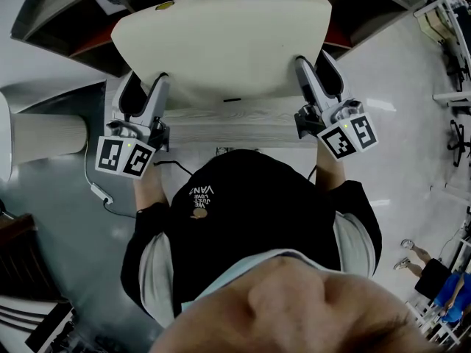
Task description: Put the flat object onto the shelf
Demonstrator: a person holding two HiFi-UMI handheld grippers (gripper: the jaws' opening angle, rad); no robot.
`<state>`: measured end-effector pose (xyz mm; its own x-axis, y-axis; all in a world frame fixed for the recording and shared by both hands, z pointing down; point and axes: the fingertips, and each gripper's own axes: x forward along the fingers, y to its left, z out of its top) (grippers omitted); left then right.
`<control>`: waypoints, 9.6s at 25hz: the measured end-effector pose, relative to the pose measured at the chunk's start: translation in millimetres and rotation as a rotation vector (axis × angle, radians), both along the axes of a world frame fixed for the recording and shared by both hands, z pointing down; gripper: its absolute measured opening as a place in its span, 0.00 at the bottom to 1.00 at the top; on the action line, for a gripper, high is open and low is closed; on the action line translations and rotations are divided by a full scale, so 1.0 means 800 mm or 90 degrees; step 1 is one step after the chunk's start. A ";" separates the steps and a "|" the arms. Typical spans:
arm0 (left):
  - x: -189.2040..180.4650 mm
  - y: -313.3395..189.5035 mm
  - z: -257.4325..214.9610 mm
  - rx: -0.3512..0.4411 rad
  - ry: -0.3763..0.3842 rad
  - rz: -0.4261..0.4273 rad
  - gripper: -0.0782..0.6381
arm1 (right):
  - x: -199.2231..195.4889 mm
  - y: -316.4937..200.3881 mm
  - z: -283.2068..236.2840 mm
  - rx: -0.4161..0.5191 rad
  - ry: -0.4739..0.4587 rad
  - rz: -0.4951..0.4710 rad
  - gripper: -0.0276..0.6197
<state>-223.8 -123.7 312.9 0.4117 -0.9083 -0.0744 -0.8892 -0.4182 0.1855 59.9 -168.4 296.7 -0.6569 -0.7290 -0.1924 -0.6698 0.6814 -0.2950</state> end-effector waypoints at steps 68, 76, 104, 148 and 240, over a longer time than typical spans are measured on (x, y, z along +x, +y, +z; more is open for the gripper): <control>-0.024 -0.096 -0.348 0.348 -0.129 0.054 0.48 | -0.042 -0.074 -0.326 0.359 0.038 0.055 0.31; -0.028 -0.131 -0.349 0.336 -0.128 0.062 0.48 | -0.045 -0.105 -0.328 0.345 0.060 0.070 0.31; -0.047 -0.220 -0.327 0.259 -0.151 0.065 0.48 | -0.061 -0.189 -0.310 0.290 0.111 0.072 0.31; -0.059 -0.228 -0.324 0.256 -0.121 0.058 0.52 | -0.058 -0.198 -0.311 0.261 0.091 0.083 0.41; 0.030 -0.076 -0.169 0.226 -0.086 0.004 0.11 | -0.028 -0.053 -0.161 0.214 0.049 -0.046 0.04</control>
